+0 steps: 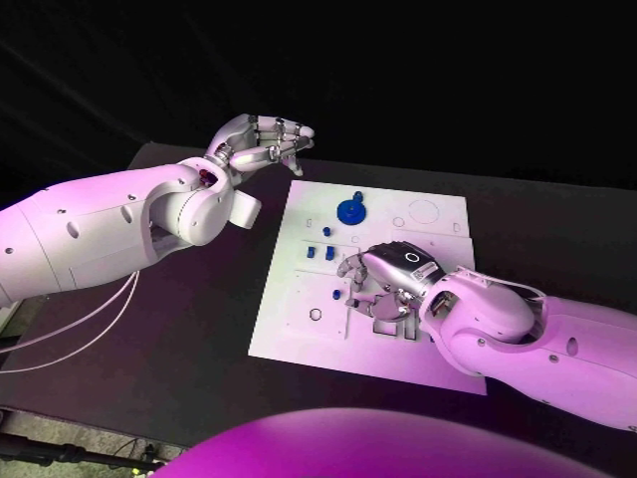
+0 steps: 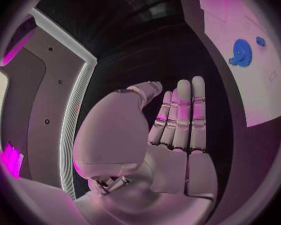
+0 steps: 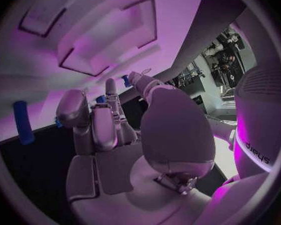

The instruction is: Assemble the parts on the task board

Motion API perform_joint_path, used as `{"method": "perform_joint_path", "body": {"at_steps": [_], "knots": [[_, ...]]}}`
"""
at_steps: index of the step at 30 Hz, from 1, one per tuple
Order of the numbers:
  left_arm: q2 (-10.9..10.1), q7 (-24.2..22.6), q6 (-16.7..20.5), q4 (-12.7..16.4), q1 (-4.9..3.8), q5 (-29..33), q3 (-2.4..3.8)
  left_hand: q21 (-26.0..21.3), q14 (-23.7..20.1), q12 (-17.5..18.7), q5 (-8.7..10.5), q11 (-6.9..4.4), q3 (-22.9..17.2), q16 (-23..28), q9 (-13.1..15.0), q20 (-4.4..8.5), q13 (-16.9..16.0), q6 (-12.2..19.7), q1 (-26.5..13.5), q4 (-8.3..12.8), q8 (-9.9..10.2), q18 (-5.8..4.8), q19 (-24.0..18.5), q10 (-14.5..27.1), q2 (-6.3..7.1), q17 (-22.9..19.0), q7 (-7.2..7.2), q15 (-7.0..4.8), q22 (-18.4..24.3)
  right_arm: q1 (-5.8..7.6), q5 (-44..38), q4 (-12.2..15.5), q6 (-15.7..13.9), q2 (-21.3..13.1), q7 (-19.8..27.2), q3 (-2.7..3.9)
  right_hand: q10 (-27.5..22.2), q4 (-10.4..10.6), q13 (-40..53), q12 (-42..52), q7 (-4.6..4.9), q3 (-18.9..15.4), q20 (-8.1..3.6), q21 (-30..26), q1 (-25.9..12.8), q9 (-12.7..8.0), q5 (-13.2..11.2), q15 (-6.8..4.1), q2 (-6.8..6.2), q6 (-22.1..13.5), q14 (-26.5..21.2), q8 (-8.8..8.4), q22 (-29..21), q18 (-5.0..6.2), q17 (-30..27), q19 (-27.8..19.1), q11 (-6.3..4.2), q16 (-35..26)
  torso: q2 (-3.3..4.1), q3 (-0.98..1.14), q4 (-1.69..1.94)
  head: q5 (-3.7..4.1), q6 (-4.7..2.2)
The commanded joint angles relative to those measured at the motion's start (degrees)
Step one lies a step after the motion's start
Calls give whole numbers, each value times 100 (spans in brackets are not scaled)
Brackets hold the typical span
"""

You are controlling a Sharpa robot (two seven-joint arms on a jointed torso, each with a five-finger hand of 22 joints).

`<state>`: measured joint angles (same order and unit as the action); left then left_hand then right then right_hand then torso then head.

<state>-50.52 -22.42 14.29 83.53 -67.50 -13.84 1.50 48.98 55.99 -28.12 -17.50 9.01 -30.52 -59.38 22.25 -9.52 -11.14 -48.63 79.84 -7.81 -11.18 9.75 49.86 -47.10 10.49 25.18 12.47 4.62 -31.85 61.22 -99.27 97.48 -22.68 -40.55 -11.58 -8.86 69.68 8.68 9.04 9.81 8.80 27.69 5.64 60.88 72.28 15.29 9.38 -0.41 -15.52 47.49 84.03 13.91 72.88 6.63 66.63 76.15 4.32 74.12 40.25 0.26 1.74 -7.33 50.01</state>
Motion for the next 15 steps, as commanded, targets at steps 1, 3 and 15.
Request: {"method": "perform_joint_path", "body": {"at_steps": [1,3,15], "knots": [[4,-2,-107,0,-3,-24,3,-38,-37,-1,-30,-3,22,32,-9,-25,5,29,39,18,28,73,-34,26,-14,-6,6,-5,9,58,123,160,-340,-142,80,12,-46,36,32,48,-13,-135,16,-7,94,0,9,24,30,77,92,-8,15,-49,5,38,4,24,-1,0,0,29,-1],[-1,-1,-108,-5,-2,-24,3,-38,-37,-1,-30,-3,22,32,-9,-25,5,29,39,18,28,73,-34,26,-14,-6,6,-5,9,135,195,287,-341,-288,63,26,-58,56,49,65,-14,-184,17,-15,142,10,11,27,45,159,90,17,16,-49,-6,39,10,18,-5,2,-6,41,-1],[-8,6,-132,-29,-1,-24,-11,-38,-37,-1,-30,-3,22,32,-9,-25,5,29,39,18,28,73,-34,26,-14,-6,6,-5,9,926,825,516,306,-1180,-106,90,-1380,630,-353,-31,-45,-2028,176,-1078,1080,-104,71,204,363,187,-104,-223,-482,116,-326,-420,204,-188,-12,0,-11,285,-180]]}}
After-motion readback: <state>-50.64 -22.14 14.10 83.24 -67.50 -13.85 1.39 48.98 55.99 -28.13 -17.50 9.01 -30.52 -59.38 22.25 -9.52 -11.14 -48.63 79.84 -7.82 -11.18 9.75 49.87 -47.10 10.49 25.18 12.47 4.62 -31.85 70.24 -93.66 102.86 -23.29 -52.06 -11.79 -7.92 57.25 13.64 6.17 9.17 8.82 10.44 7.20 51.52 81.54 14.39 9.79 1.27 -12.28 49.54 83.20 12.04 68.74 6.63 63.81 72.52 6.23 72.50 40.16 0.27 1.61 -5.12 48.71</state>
